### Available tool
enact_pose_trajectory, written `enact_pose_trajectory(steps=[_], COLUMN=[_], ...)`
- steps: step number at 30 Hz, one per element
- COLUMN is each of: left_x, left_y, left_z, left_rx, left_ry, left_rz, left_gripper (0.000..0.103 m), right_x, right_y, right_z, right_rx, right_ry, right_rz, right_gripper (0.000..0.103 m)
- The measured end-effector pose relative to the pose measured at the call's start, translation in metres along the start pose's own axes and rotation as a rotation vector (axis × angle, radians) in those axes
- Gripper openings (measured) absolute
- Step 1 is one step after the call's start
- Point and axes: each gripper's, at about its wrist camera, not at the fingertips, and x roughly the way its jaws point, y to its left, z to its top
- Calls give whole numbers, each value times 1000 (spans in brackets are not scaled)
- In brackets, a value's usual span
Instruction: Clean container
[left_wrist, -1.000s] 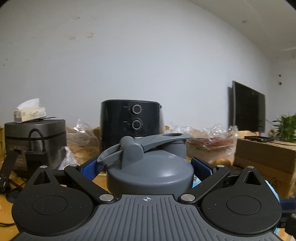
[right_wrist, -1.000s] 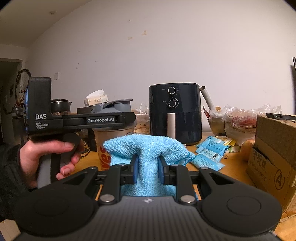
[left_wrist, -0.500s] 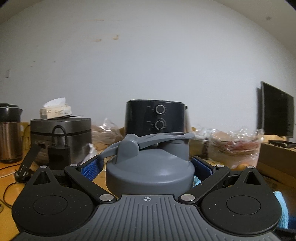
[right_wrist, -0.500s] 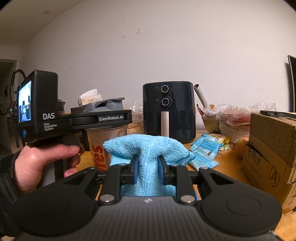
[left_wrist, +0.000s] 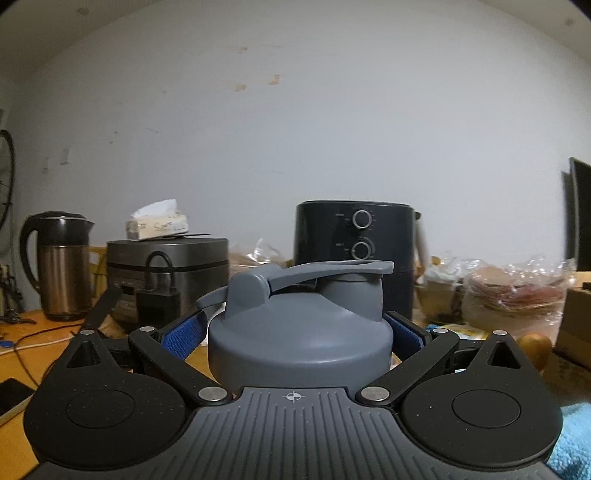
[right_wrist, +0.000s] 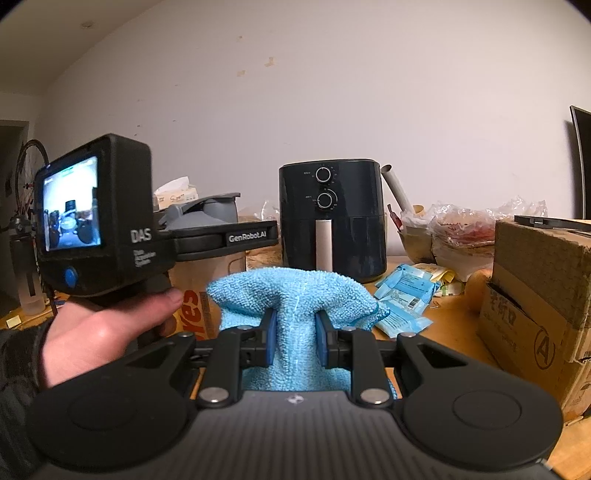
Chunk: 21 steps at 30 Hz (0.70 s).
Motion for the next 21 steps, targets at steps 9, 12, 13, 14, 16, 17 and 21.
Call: enact_pose_trajectory(steps=[9, 12, 13, 14, 16, 17, 21], left_x=[5, 6, 7, 8, 9, 8, 7], left_y=[-6, -8, -8, -8, -9, -10, -10], left_z=[2, 2, 2, 2, 1, 1, 3], left_rx=[6, 3, 0, 0, 2, 4, -8], left_ry=[27, 38, 45, 51, 52, 48, 50], left_rz=[58, 74, 78, 83, 89, 94, 111], left_gripper=[103, 103, 103, 103, 103, 99, 95], right_x=[-1, -1, -2, -2, -2, -2, -2], right_y=[-2, 0, 0, 1, 1, 1, 1], right_z=[0, 1, 1, 1, 1, 1, 0], right_rx=[2, 0, 0, -1, -2, -2, -1], right_ry=[5, 8, 8, 8, 9, 9, 11], right_rz=[-7, -4, -3, -2, 0, 0, -2], right_gripper=[20, 20, 20, 20, 20, 20, 20])
